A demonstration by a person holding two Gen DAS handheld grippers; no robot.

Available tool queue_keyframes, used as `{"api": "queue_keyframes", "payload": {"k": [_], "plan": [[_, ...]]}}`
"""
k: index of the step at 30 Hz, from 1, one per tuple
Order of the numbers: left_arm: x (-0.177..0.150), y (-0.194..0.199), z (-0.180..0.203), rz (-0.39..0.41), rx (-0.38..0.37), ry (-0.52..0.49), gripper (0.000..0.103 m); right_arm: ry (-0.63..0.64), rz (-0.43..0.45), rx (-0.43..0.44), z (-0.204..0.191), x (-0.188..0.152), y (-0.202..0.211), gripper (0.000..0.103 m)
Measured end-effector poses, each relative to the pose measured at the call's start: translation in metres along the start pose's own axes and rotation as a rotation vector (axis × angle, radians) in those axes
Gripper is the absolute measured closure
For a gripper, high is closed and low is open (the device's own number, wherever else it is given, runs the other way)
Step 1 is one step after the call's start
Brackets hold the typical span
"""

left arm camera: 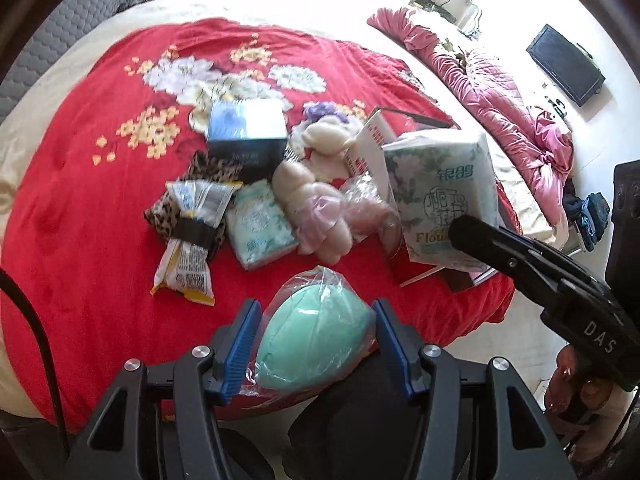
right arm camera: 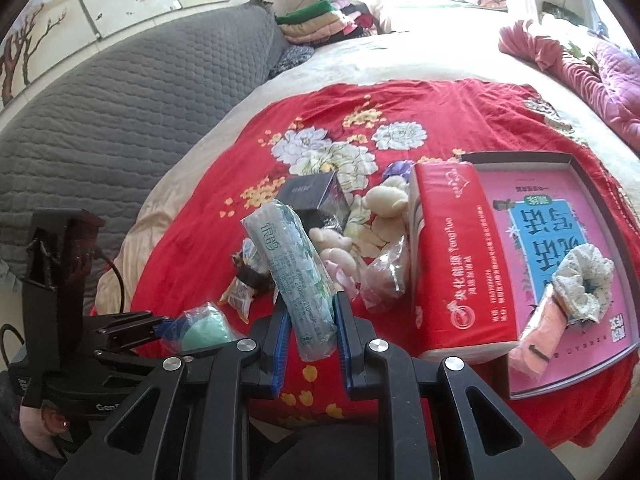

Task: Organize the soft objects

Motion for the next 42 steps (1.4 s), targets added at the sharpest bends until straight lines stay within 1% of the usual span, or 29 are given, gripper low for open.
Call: {"api": "queue_keyframes", "payload": {"k": [10,18,25,32,42], "plan": [[0.022,0.020,0.035,0.054,-0.006,-0.058,0.046,-0.040,0.077,-0.021,0.018,0.004,0.036,0.082],[0.037,0.031,0.070,0.093,-0.003,-0.121,0.046,-0.076,0.146,-0.046,0.035,0.006,0.065,0.082],[0.046,0.036,0.103,0.111,-0.003,-0.182,0.046,-0.124,0.221,-0.093,0.058,0.008,0.098,0.082],[0.053,0.038,0.131,0.127,-0.002,-0.232,0.046,-0.188,0.297,-0.112,0.082,0.007,0.131,0.082],[0.067,0.038,0.161,0.151,-0.005,-0.286,0.046,-0.237,0.370,-0.131,0.102,0.007,0.160,0.082]]}}
Point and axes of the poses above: each gripper's, at about its wrist camera, not at the fingertips, and y roughly against the way its jaws point, z to its right, x to its top, the point moved 2 cm from there along -y, roughly the way its jaws point, and after that the axes turned 5 degrees about -y, right-handed, at the moved point
